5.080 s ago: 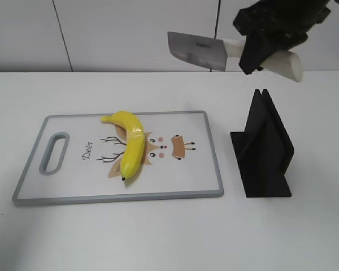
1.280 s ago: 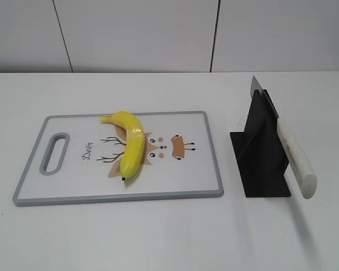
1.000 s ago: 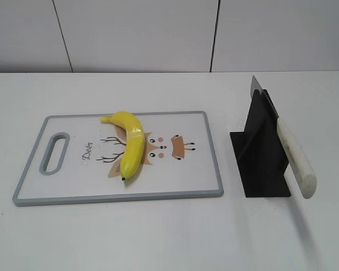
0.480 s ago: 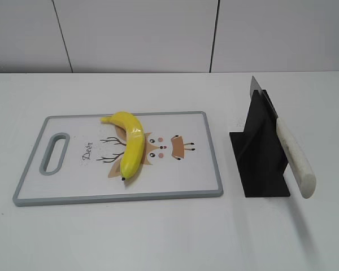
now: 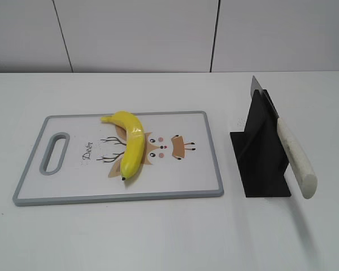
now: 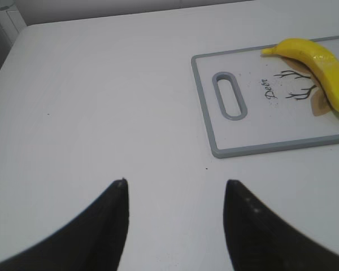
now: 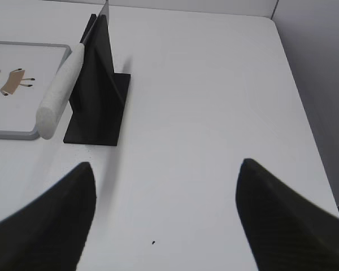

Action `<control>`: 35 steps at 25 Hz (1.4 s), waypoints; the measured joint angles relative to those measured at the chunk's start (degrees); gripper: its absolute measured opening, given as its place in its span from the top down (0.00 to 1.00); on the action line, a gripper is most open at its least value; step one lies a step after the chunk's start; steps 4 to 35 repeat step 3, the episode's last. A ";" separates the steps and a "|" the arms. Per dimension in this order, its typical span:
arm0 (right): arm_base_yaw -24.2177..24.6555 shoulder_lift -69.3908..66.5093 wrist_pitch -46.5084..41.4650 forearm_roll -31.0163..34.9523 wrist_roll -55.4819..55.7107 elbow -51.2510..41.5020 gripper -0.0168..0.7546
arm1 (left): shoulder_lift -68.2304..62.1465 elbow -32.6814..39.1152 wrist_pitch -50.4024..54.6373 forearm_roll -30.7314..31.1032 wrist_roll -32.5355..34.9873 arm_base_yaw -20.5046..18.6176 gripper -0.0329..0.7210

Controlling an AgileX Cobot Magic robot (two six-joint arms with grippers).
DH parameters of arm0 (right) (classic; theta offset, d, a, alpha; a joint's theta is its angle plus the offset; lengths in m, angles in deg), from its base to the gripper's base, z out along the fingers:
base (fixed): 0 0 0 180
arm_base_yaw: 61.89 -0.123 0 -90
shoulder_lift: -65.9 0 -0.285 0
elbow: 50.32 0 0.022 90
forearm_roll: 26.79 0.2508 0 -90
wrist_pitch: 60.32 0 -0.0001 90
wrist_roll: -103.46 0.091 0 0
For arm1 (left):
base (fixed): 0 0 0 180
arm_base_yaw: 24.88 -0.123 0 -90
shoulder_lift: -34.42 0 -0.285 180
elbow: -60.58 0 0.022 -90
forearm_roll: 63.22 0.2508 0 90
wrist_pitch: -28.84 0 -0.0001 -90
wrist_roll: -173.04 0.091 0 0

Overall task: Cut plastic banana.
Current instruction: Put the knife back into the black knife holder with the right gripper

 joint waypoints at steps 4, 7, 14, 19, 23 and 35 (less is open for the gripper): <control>0.00 0.00 0.00 0.00 0.00 0.00 0.21 | 0.00 0.00 0.00 0.00 0.00 0.00 0.29; 0.00 0.00 0.00 0.00 0.00 0.00 0.21 | 0.00 0.00 0.00 0.00 0.00 0.00 0.29; 0.00 0.00 0.00 0.00 0.00 0.00 0.21 | 0.00 0.00 0.00 0.00 0.00 0.00 0.29; 0.00 0.00 0.00 0.00 0.00 0.00 0.21 | 0.00 0.00 0.00 0.00 0.00 0.00 0.29; 0.00 0.00 0.00 0.00 0.00 0.00 0.21 | 0.00 0.00 0.00 0.00 0.00 0.00 0.29; 0.00 0.00 0.00 0.00 0.00 0.00 0.21 | 0.00 0.00 0.00 0.00 0.00 0.00 0.29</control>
